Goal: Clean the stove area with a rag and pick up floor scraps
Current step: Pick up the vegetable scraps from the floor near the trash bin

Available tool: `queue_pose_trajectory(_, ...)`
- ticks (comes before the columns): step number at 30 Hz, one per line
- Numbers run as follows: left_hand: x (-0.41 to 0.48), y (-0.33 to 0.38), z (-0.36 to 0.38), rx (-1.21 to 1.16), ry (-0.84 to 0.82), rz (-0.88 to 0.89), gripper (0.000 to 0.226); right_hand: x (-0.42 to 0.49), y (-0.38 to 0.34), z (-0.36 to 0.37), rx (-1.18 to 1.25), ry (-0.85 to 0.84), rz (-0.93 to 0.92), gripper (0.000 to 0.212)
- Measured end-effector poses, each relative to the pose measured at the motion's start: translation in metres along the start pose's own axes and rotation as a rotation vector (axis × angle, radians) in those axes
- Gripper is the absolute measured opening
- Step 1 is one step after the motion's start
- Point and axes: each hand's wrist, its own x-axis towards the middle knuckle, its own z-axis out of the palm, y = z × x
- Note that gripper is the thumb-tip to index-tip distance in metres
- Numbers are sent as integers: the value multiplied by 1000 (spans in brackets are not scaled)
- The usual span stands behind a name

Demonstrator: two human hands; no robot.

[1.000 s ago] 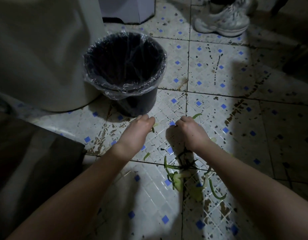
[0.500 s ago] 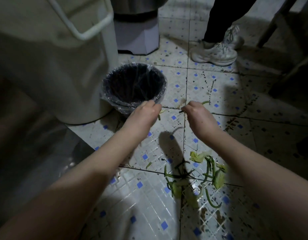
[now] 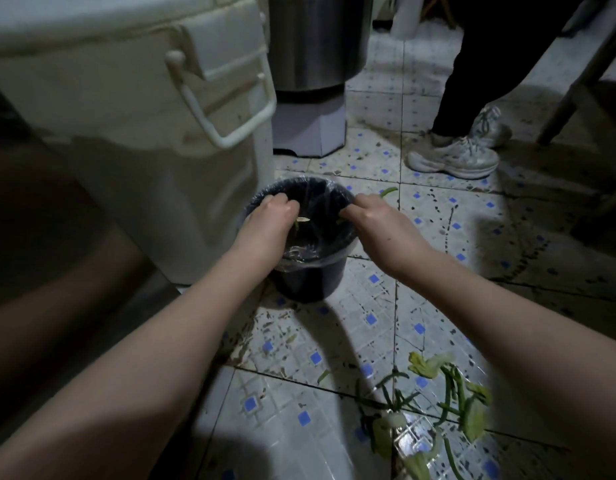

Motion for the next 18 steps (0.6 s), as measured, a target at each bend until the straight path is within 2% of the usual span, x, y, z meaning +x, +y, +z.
queue_pose_trajectory(8,-6,-27,13,-10,-43,-54,41,32,-14,22,37,-18,-28,29)
queue_pose_trajectory(14,-21,-34,18,-21,-22,-113,42,49,-24,56,113,-95,55,41)
queue_pose_trajectory(18,-27,-29,20,-14,-27,-128,43,40,-27,72,57,-147,72,49)
